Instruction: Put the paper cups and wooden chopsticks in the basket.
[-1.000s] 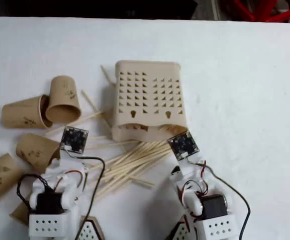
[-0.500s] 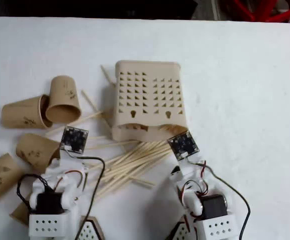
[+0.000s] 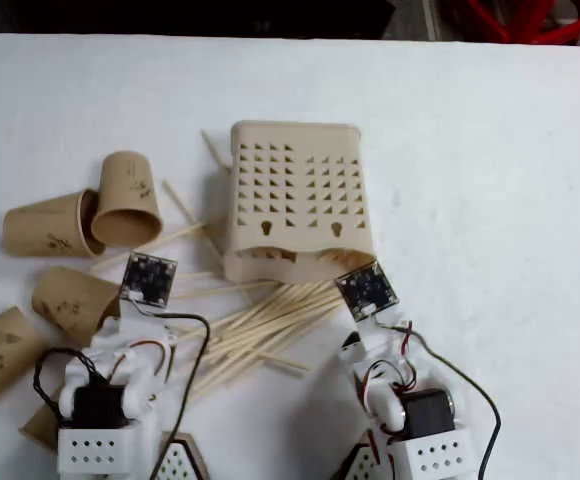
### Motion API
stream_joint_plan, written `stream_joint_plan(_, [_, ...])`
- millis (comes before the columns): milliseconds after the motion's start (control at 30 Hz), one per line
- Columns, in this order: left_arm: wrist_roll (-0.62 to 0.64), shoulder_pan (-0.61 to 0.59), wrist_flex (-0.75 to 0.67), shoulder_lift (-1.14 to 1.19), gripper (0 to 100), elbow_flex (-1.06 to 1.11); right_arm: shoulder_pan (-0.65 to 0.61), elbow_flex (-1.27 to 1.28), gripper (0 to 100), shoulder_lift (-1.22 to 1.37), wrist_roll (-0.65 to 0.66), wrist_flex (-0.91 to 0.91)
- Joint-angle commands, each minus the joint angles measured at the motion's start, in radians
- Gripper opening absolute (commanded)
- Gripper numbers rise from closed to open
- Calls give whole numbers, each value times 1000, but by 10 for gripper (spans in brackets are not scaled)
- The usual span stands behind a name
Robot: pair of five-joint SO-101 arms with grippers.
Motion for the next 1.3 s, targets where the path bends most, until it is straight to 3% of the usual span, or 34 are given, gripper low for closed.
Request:
stream_joint_plan(0, [-6, 16, 8, -5, 24, -5, 4, 9, 21, -10, -6, 8])
stream_joint_plan(467, [-9, 73, 3, -7, 24, -46, 31, -44, 24, -12, 8, 4])
stream_joint_plan(767, [-9, 81, -132, -7, 24, -124, 31, -150, 20, -12, 404, -71])
stream_joint_plan(1000, [-124, 73, -158, -7, 24, -83, 33, -212, 24, -8, 407, -148])
stream_joint_plan(1167, [-130, 73, -158, -7, 24, -77, 30, -347, 26, -7, 407, -116])
stream_joint_plan(1267, [-132, 73, -158, -7, 24, -77, 30, -428, 80, -7, 396, -71])
